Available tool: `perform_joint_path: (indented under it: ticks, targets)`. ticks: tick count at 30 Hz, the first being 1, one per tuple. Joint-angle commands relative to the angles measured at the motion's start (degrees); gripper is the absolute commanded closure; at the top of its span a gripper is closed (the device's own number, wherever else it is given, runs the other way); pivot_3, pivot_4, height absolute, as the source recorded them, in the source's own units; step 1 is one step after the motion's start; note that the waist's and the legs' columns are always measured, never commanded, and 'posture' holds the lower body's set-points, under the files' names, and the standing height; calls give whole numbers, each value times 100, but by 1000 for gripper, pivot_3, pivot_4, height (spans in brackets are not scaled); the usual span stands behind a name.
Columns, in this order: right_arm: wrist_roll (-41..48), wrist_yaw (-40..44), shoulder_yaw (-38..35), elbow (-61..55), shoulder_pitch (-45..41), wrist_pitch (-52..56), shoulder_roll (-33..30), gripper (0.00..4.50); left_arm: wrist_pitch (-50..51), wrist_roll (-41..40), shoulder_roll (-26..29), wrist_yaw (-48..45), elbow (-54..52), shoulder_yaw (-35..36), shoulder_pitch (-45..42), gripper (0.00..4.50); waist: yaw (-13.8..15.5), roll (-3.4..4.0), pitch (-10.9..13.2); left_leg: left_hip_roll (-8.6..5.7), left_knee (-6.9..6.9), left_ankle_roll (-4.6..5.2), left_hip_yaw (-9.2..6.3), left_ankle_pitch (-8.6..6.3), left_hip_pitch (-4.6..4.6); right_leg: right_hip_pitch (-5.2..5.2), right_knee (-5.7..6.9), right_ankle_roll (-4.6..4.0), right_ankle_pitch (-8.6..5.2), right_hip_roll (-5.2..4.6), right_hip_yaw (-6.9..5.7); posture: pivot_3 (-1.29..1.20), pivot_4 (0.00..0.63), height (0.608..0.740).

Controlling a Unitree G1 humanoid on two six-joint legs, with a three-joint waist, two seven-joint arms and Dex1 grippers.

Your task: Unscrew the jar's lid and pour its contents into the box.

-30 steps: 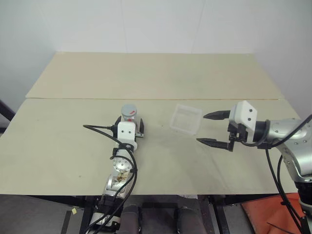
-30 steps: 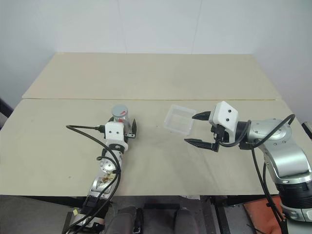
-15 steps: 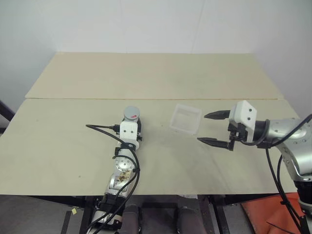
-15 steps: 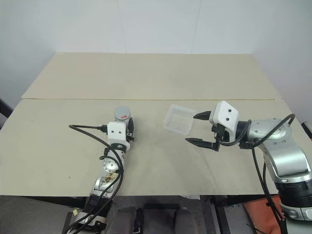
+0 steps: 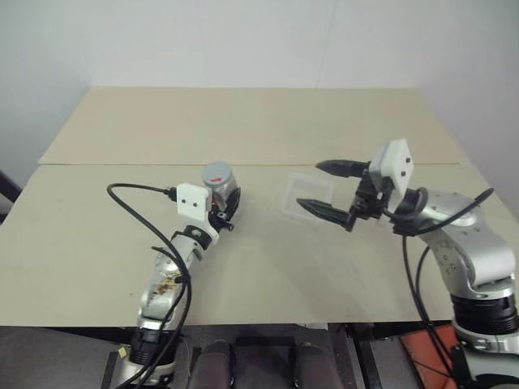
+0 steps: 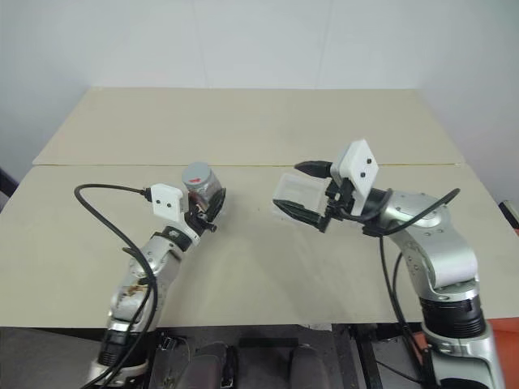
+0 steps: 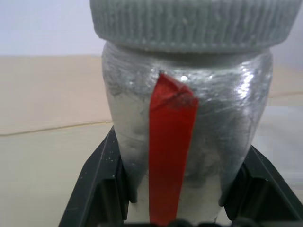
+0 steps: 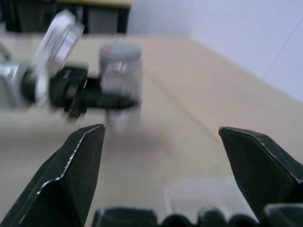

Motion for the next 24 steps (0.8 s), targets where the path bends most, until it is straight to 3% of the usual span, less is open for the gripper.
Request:
perform_joint_path:
  ticks: [1, 6, 10, 24]
  targets:
    - [167, -884, 196, -628, -205, 478, 521, 0, 722, -469, 516, -700, -542, -101, -163, 2434, -2, 2, 0, -2, 0, -1, 0, 0, 1, -1, 1, 0, 0, 0, 1, 0, 150, 740]
    - [244, -1590, 446, -1053, -378, 978, 1105, 0, 929, -337, 1012, -1146, -532, -388, -395, 2434, -1, 2, 0, -4, -1, -3, -1, 2, -3, -4, 0, 0, 0, 0, -1, 0, 150, 740]
    - [341, -1975, 654, -1274, -449, 1242, 1462, 0, 740, -229, 978, -1270, -355, -519, -585, 2434, 0, 2, 0, -4, -1, -3, 1, 2, -14, -17, 0, 0, 0, -1, 0, 0, 150, 740]
    - [-285, -2490, 1218, -1134, -410, 1495, 1465, 0, 128, 120, 804, -1525, -209, -788, -658, 2434, -21, 2, -1, -5, -1, -5, 3, 5, -47, -55, 8, -1, 0, 0, 3, 0, 150, 740]
